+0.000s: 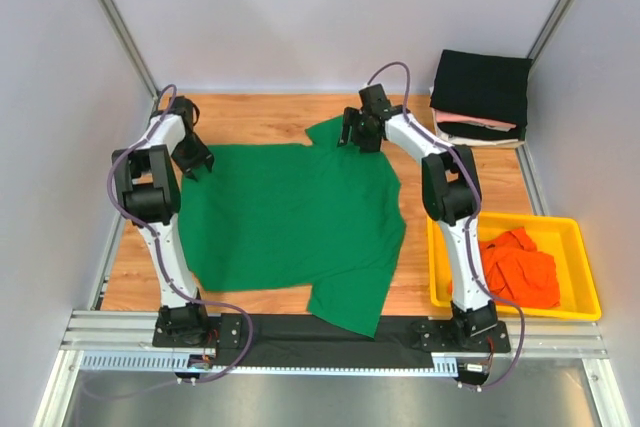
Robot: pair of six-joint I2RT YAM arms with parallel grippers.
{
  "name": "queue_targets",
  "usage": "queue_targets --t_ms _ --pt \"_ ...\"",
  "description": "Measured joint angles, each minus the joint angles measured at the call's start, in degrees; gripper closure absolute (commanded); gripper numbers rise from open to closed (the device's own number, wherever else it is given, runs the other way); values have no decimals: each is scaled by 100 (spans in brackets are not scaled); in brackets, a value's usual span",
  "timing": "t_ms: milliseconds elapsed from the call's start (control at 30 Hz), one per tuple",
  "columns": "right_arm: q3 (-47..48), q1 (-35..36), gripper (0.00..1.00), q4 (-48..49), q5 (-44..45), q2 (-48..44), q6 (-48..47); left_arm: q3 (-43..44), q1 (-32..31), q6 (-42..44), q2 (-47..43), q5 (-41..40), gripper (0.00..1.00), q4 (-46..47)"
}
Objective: Fold and stack the t-shirts
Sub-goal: Flatten the tshirt out, then fold the tshirt
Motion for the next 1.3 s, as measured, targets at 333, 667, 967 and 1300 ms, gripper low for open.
queue_targets --t_ms 333,667,967,1300 --pt "1882 -763 29 -251 -407 1185 629 2522 -120 -42 1478 46 46 -525" --pt "2459 -1075 27 214 -918 1611 656 3504 -326 81 1707 291 39 -680" --pt "168 -964 27 376 -1071 -505 492 -592 232 -120 -3038 42 39 9" --pt "-4426 -208 29 1541 -1036 -4188 752 -3886 1182 -629 -4081 632 52 894"
